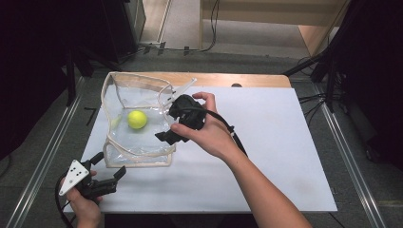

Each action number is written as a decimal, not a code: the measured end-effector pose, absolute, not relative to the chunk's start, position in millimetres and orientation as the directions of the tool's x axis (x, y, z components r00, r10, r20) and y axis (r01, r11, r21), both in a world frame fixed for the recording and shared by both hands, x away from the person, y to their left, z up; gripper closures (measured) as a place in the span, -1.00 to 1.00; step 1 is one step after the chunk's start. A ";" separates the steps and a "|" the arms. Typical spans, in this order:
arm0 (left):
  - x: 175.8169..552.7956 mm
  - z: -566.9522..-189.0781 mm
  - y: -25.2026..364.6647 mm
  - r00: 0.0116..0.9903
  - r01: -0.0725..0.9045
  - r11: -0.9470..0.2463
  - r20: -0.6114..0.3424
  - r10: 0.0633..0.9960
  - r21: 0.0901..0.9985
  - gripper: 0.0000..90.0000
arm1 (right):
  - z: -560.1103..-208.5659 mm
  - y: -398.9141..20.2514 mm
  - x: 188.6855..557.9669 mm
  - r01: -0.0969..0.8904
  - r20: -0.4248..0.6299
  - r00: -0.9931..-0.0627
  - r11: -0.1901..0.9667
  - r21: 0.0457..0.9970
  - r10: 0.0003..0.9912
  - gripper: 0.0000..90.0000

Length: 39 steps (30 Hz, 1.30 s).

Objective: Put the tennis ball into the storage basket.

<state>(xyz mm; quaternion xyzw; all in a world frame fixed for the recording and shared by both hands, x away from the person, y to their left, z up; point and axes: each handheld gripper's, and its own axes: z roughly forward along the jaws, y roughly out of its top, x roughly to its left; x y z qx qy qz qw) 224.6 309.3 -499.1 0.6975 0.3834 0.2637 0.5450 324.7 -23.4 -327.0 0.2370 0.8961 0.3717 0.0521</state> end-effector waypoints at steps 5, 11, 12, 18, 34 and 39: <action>224.7 -499.2 309.1 0.567 0.246 -0.114 -0.048 0.823 0.962 -0.90 | -332.6 -32.9 324.1 0.395 0.087 -0.875 0.600 0.695 0.475 -0.76; 224.6 -499.2 308.9 0.566 0.247 -0.114 -0.048 0.823 0.962 -0.90 | -339.9 -42.0 322.5 0.409 0.095 -0.867 0.588 0.698 0.490 -0.76; 224.6 -499.2 308.9 0.566 0.247 -0.115 -0.047 0.823 0.962 -0.90 | -341.9 -43.8 322.3 0.411 0.095 -0.865 0.585 0.699 0.493 -0.76; 224.6 -499.2 308.7 0.566 0.248 -0.116 -0.046 0.823 0.962 -0.90 | -356.8 -57.5 321.6 0.427 0.109 -0.855 0.567 0.704 0.508 -0.76; 224.7 -499.4 308.4 0.568 0.247 -0.121 -0.043 0.822 0.962 -0.90 | -388.1 -85.3 316.7 0.457 0.142 -0.830 0.512 0.727 0.539 -0.76; 224.7 -499.3 308.5 0.569 0.247 -0.123 -0.041 0.821 0.961 -0.90 | -400.1 -93.4 315.0 0.462 0.147 -0.824 0.500 0.732 0.547 -0.76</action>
